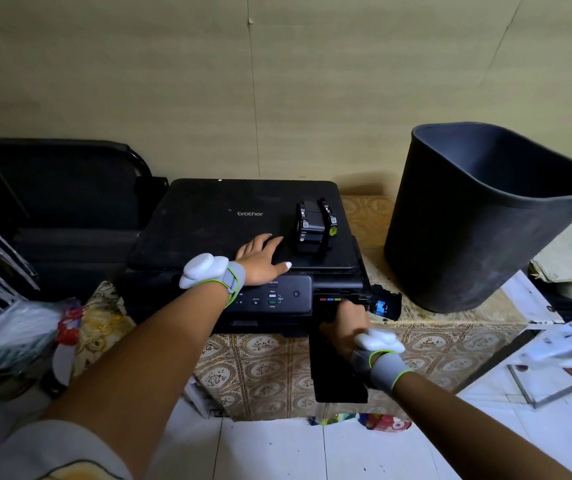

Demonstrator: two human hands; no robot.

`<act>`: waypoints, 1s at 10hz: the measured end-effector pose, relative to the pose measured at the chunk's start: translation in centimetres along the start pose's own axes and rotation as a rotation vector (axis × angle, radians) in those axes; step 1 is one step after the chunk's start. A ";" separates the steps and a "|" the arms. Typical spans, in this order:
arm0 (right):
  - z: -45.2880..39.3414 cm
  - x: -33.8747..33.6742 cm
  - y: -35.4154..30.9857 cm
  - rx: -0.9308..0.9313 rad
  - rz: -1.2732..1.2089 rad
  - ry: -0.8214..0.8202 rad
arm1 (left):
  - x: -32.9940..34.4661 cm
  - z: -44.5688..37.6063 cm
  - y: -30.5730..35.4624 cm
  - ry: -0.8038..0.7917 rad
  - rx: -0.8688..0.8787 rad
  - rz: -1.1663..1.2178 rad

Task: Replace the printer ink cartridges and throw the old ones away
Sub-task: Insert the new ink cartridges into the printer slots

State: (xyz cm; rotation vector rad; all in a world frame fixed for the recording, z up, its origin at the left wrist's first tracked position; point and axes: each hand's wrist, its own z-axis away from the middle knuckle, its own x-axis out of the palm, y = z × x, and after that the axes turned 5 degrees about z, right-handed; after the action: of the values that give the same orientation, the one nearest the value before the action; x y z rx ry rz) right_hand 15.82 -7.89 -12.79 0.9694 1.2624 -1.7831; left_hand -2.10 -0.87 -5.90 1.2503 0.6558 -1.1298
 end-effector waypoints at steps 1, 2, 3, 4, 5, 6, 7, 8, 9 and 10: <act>-0.2 0.0 -0.3 0.003 0.009 0.001 | 0.0 0.1 0.1 -0.001 0.000 -0.001; 0.0 0.4 -0.4 -0.005 0.009 0.007 | -0.1 0.0 0.1 -0.014 0.004 -0.004; 0.3 0.4 -0.3 -0.018 0.033 0.004 | -0.1 0.1 0.1 -0.017 0.002 -0.001; 0.1 -0.3 -0.1 -0.040 0.075 -0.017 | -0.1 0.0 0.1 -0.019 0.004 -0.006; -0.3 -0.7 0.0 -0.048 0.082 -0.021 | 0.0 0.0 0.1 -0.018 0.004 -0.010; -0.2 -0.2 -0.2 -0.063 0.093 -0.020 | 0.0 0.0 0.1 -0.011 -0.001 -0.014; -0.2 0.3 -0.2 -0.061 0.057 -0.004 | 0.0 0.0 0.2 -0.016 -0.002 -0.017; -0.5 0.5 -0.2 -0.064 -0.003 0.019 | 0.0 0.2 0.1 -0.021 -0.006 -0.013; -0.7 0.4 0.2 -0.071 -0.048 0.018 | 0.0 0.2 0.1 -0.022 -0.004 -0.009; -0.4 0.7 1.6 -0.089 -0.036 -0.017 | 0.0 0.0 0.0 -0.032 -0.002 -0.007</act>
State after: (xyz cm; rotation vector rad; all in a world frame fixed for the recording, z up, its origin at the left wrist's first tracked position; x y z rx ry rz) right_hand 16.96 -7.94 -14.14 0.8851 1.3446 -1.7430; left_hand -2.08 -0.89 -5.91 1.2267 0.6373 -1.1526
